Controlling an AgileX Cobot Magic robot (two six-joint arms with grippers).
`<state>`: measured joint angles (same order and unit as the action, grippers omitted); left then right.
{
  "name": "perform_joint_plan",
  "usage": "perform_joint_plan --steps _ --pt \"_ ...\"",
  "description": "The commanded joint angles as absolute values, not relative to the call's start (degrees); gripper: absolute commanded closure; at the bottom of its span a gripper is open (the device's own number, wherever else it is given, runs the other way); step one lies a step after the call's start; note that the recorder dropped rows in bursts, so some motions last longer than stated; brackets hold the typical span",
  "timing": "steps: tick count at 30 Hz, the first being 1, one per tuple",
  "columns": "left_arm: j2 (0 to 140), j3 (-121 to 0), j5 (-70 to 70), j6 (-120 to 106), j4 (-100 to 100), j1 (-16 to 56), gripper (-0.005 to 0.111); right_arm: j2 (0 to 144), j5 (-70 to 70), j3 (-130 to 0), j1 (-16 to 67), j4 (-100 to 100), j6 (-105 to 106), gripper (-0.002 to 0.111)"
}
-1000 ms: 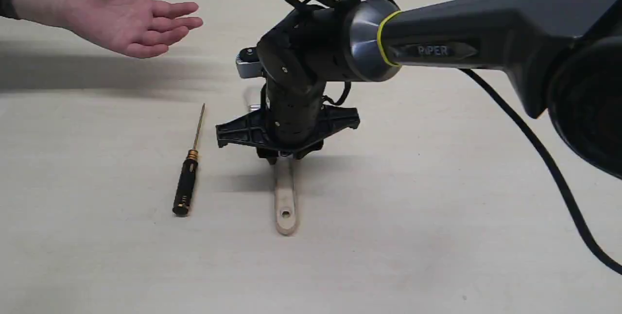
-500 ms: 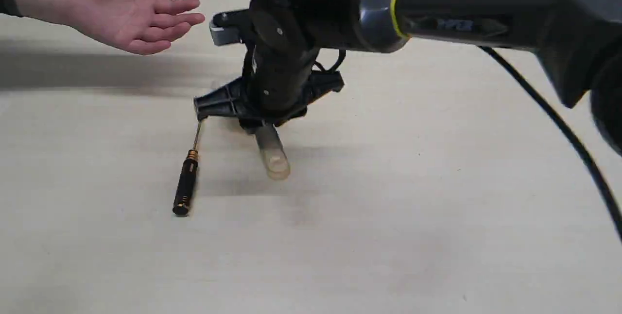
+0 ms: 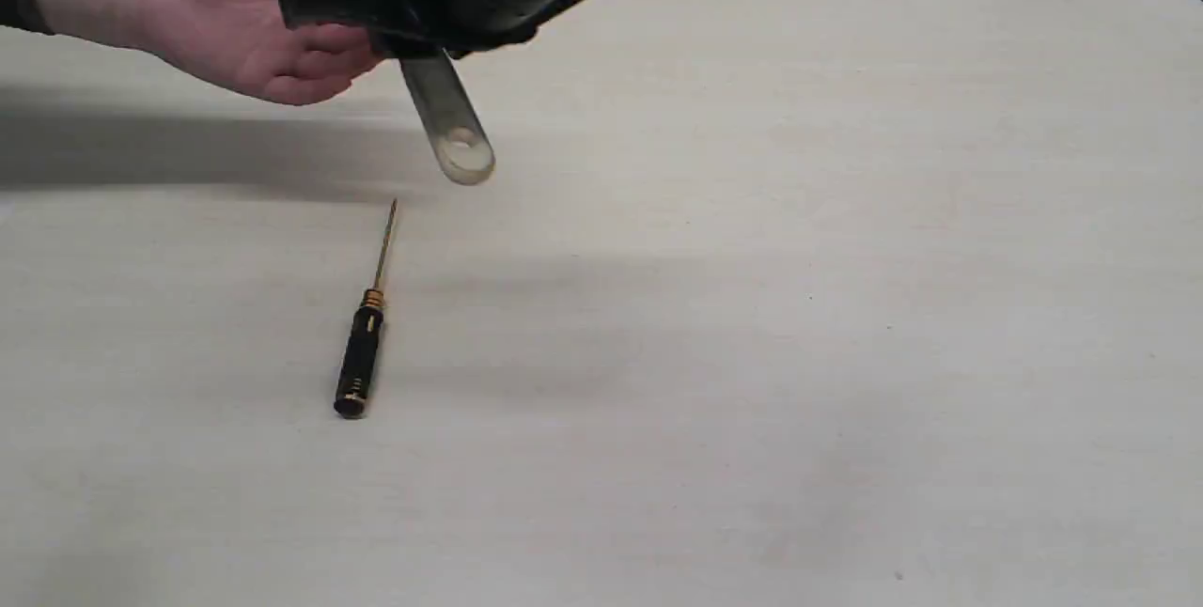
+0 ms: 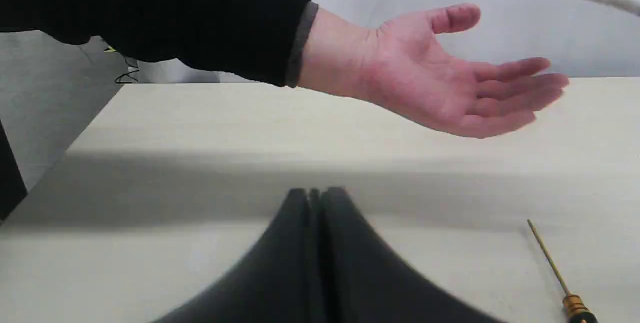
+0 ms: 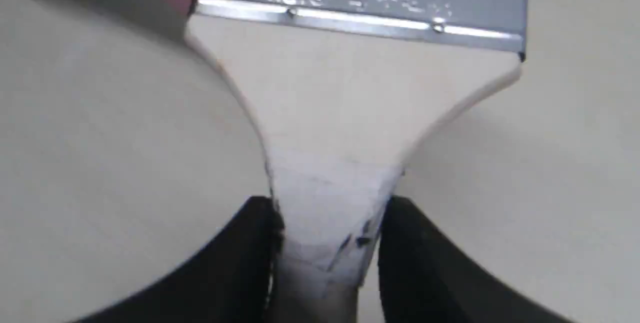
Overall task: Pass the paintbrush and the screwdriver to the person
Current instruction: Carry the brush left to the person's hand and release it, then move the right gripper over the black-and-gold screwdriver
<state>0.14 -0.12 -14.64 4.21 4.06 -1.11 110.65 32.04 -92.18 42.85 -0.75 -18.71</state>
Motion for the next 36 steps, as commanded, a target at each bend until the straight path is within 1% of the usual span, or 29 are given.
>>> perform_joint_plan --steps 1,3,7,9,12,15,17,29,36 --pt "0.0 0.0 -14.3 4.3 4.0 -0.6 0.107 111.5 22.5 -92.6 42.8 -6.2 -11.3 0.104" --pt "0.0 0.0 -14.3 4.3 4.0 -0.6 0.107 113.1 20.4 -93.0 42.8 -8.2 -7.8 0.104" --pt "0.0 0.0 -14.3 4.3 4.0 -0.6 0.107 117.3 21.5 -95.4 42.8 -8.7 -4.7 0.104" --pt "0.0 0.0 -14.3 4.3 4.0 -0.6 0.107 118.7 22.2 -96.2 42.8 -8.7 -3.3 0.101" --pt "0.0 0.0 -14.3 4.3 4.0 -0.6 0.107 120.3 23.1 -97.1 42.8 -9.7 -1.4 0.087" --pt "0.0 0.0 -14.3 4.3 4.0 -0.6 0.107 120.8 23.4 -97.1 42.8 -12.0 1.3 0.069" --pt "0.0 0.0 -14.4 4.3 3.9 -0.6 0.107 120.8 23.8 -97.1 42.8 -12.4 1.3 0.063" --pt "0.0 0.0 -14.3 4.3 3.9 -0.6 0.107 114.9 30.9 -97.2 42.8 -12.3 1.3 0.063" --pt "0.0 0.0 -14.3 4.3 3.9 -0.6 0.107 109.6 38.6 -97.2 42.8 -11.1 0.0 0.063"
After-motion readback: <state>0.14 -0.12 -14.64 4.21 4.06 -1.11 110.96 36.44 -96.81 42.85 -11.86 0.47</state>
